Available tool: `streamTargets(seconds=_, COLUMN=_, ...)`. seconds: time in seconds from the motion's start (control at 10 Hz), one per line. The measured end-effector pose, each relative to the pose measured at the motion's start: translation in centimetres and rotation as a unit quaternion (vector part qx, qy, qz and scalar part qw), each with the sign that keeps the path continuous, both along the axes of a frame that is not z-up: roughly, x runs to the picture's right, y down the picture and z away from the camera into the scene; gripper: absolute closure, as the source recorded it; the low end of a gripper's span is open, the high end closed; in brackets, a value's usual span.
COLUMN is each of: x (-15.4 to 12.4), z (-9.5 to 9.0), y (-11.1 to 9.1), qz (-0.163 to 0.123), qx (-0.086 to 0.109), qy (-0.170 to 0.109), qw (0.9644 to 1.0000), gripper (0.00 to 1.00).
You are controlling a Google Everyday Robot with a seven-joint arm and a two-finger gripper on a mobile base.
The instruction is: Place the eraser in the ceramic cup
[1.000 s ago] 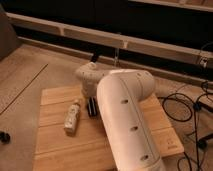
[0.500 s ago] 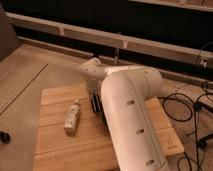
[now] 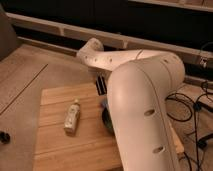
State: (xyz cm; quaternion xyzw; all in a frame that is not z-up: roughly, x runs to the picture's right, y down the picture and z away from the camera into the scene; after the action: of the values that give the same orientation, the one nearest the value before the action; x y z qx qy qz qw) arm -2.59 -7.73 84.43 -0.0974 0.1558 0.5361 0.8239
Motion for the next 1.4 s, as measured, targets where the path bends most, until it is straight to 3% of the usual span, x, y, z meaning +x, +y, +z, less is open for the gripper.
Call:
streamTargets(seconds=0.3, x=1.7, z=-6.5, y=-1.9, qz=-0.02, qx=0.05, qy=0.041, qw=0.9977, gripper=1.0)
streamTargets(seconds=0.5, x=3.1, z=-9.0, y=-1.5, qz=-0.02, qx=0.06, qy=0.066, qw=0.9959, gripper=1.0)
streamTargets(seconds=0.8, x=2.9, z=-8.9, y=-1.2, qz=-0.021, qx=0.058, qy=0.066, qw=0.9959, gripper=1.0)
streamTargets(seconds=1.0, x=4.1, z=-8.4, y=0.5, qz=-0.005, qx=0.046, qy=0.085, qw=0.9953, gripper=1.0)
streamTargets(seconds=1.4, x=7.9, z=-8.8, y=2.0, qz=0.029, qx=0.04, qy=0.135, qw=0.9896, gripper=1.0)
